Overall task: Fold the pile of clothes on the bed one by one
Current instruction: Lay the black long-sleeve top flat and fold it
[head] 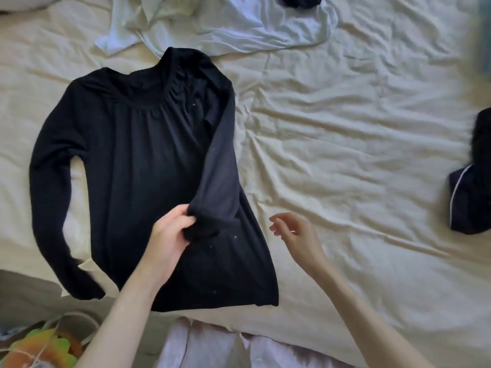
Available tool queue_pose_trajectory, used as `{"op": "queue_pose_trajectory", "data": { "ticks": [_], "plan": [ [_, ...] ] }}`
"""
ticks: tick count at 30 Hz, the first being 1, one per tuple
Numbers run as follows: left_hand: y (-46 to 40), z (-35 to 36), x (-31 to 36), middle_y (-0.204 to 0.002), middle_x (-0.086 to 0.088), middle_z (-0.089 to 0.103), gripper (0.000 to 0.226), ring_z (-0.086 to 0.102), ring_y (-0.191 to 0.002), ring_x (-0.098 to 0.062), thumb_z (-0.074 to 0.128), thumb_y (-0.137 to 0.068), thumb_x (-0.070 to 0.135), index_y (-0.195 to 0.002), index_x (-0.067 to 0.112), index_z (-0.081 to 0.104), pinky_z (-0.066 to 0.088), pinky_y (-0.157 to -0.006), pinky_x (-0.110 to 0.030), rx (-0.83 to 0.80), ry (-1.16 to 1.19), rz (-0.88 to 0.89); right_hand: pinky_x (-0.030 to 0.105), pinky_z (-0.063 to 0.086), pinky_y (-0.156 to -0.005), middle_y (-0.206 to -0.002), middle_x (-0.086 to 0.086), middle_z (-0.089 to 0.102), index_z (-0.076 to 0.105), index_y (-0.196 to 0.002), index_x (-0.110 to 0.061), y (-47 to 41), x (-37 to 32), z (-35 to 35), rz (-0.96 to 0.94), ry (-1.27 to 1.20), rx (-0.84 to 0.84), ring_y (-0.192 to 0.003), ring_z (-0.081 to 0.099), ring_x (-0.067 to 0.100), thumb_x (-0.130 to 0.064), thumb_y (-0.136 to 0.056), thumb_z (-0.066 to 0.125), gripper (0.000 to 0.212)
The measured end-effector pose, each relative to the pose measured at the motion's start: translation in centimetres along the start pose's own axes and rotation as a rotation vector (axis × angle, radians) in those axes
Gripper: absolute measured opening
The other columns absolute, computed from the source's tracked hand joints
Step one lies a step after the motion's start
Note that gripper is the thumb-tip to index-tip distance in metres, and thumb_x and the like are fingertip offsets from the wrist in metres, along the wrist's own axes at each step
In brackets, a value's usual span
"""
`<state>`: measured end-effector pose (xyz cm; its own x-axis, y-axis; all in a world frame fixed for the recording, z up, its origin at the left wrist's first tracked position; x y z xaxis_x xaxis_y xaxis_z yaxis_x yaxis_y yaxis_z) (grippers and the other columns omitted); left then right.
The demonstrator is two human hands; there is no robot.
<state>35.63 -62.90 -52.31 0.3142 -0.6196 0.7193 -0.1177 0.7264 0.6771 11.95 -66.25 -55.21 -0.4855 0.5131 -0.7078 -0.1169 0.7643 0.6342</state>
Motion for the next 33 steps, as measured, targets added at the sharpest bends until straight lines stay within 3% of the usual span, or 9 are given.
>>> {"op": "queue_pose_trajectory", "data": {
  "ticks": [4,7,11,15,18,22,25,28,33],
  "plan": [
    [0.1,-10.3,-2.1,-0.071,-0.006,0.052,0.026,0.049,-0.075,-0.022,0.040,-0.081,-0.001,-0.065,0.014,0.056,0.038,-0.068,-0.031,0.321,-0.207,-0.185,0.027,0.051,-0.077,-0.086,-0.006,0.068,0.063,-0.103,-0.019,-3.1,-2.4,3.1,0.046,-0.013,-0.053,-0.082,0.064,0.010,-0.022,-0.098,0.045,0.019],
    [-1.6,-16.3,-1.9,-0.088,-0.002,0.055,0.024,0.051,-0.086,-0.026,0.041,-0.088,0.006,-0.095,0.018,0.061,0.034,-0.074,-0.031,0.546,-0.751,-0.339,0.024,0.053,-0.078,-0.086,-0.003,0.068,0.063,-0.105,-0.014,-5.9,-3.8,6.1,0.133,-0.170,-0.064,-0.082,0.063,0.011,-0.021,-0.097,0.048,0.019],
    [-7.5,-14.0,2.1,-0.132,-0.004,0.052,0.040,0.052,-0.113,-0.021,0.047,-0.093,0.014,-0.133,0.018,0.048,0.035,-0.085,-0.026,0.436,-0.901,-0.119,0.028,0.054,-0.081,-0.093,0.003,0.068,0.063,-0.101,-0.013,-10.3,-5.3,7.6,0.302,-0.422,0.055,-0.086,0.065,0.015,-0.022,-0.096,0.051,0.016],
    [-15.9,-8.9,6.8,-0.144,0.001,0.039,0.061,0.047,-0.123,-0.018,0.055,-0.094,0.029,-0.147,0.018,0.026,0.035,-0.097,-0.026,0.280,-0.851,0.096,0.035,0.053,-0.087,-0.115,0.012,0.065,0.060,-0.107,-0.003,-13.8,-5.5,9.7,0.522,-0.405,0.076,-0.096,0.063,0.023,-0.026,-0.097,0.048,0.029],
    [-20.3,-6.2,8.0,-0.120,0.008,0.055,0.076,0.051,-0.114,-0.017,0.062,-0.089,0.037,-0.149,0.022,0.019,0.039,-0.102,-0.036,0.177,-0.760,0.048,0.030,0.049,-0.077,-0.111,0.005,0.063,0.050,-0.125,-0.005,-14.2,-5.6,12.3,0.765,-0.854,0.013,-0.086,0.062,0.016,-0.034,-0.096,0.051,0.041],
    [-22.1,-6.9,9.1,-0.085,0.008,0.061,0.035,0.056,-0.086,-0.009,0.062,-0.088,0.022,-0.123,0.016,0.058,0.043,-0.079,-0.021,0.268,-0.617,0.024,0.032,0.037,-0.090,-0.094,-0.009,0.065,0.059,-0.100,-0.014,-14.9,-5.4,11.3,0.915,-1.245,0.231,-0.080,0.061,0.007,-0.022,-0.095,0.052,0.012],
    [-20.8,-11.3,10.7,-0.070,0.012,0.054,0.016,0.049,-0.067,-0.004,0.055,-0.087,0.015,-0.100,0.020,0.063,0.037,-0.059,-0.014,0.545,-0.619,0.057,0.036,0.037,-0.096,-0.096,-0.007,0.067,0.058,-0.102,-0.014,-15.3,-6.0,9.7,0.863,-1.228,0.312,-0.093,0.064,0.009,-0.016,-0.095,0.049,0.012],
    [-19.9,-14.2,12.5,-0.079,0.011,0.054,0.016,0.045,-0.067,-0.003,0.050,-0.086,0.016,-0.099,0.017,0.059,0.030,-0.053,-0.014,0.717,-0.697,0.046,0.033,0.042,-0.092,-0.110,0.005,0.068,0.061,-0.109,-0.007,-15.1,-6.7,10.6,0.795,-1.023,0.228,-0.099,0.062,0.016,-0.016,-0.095,0.050,0.020],
    [-26.0,-8.8,16.1,-0.108,0.013,0.053,0.041,0.051,-0.110,-0.014,0.054,-0.089,0.028,-0.130,0.021,0.049,0.040,-0.089,-0.022,0.423,-0.860,0.157,0.039,0.047,-0.093,-0.123,0.019,0.061,0.055,-0.126,0.004,-16.9,-8.9,12.5,0.738,-0.692,0.081,-0.112,0.058,0.033,-0.034,-0.095,0.054,0.049]
  ]
}}
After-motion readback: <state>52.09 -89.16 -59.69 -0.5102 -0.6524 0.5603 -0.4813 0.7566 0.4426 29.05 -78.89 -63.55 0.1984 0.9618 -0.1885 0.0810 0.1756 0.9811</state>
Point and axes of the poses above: each hand's wrist, its own y-axis away from the middle knuckle, its own z-axis out of the palm, x = y × z, the point moved 10 cm from there along -y, towards the middle knuckle
